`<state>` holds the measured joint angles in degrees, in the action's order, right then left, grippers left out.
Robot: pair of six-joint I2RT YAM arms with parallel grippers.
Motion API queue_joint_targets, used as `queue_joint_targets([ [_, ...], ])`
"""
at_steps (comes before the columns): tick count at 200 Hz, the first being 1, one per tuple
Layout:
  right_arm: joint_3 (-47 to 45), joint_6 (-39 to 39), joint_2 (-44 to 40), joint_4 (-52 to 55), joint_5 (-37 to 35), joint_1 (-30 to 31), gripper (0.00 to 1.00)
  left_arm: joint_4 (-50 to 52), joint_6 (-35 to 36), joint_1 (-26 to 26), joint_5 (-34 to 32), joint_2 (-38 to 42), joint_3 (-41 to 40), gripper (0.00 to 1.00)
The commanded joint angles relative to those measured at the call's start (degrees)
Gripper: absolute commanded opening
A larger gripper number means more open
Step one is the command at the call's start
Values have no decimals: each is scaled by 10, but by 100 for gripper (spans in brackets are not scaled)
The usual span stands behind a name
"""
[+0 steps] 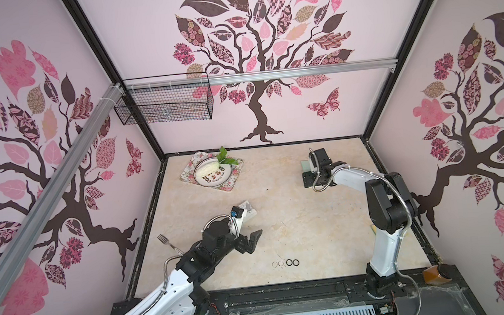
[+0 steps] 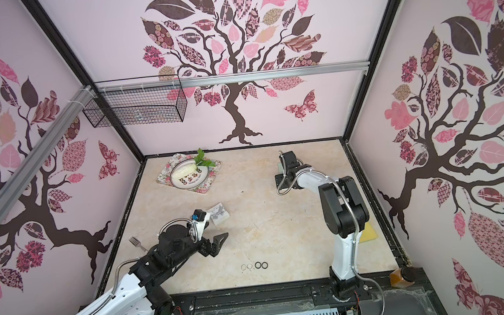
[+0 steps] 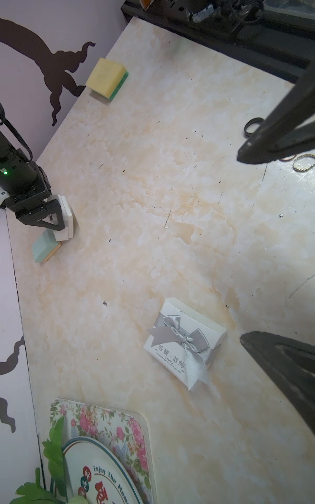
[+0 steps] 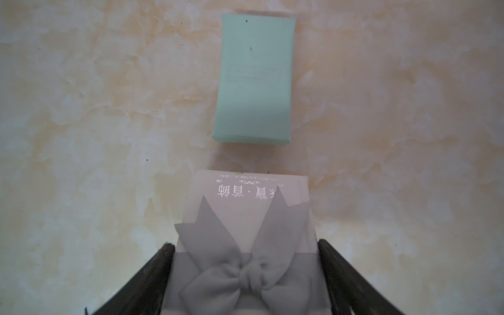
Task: Take the rings out of the lift-off lid box
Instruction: Place the jewelry box at the center of the board.
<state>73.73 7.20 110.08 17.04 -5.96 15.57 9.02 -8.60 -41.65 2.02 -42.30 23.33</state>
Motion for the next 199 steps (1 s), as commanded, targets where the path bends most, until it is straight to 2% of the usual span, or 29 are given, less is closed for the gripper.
queue_joint_targets([
  [1,-12,19,-5,-7,-12,-2,81,-21,8,3,10,-2,-18,98],
  [102,20,13,34,-19,-28,-2,81,-22,9,6,10,-6,-20,98],
  [110,21,12,33,-19,-28,-2,83,-23,8,7,10,-6,-20,98],
  [121,23,10,29,-13,-26,-2,90,-23,7,6,10,-7,-18,98],
  [134,20,11,12,-8,-25,-2,99,-22,6,7,11,-7,-16,98],
  [175,12,1,-81,35,-21,7,100,5,-12,7,15,-1,13,98],
  [199,12,-9,-129,76,-25,59,100,47,-23,4,-1,9,48,98],
])
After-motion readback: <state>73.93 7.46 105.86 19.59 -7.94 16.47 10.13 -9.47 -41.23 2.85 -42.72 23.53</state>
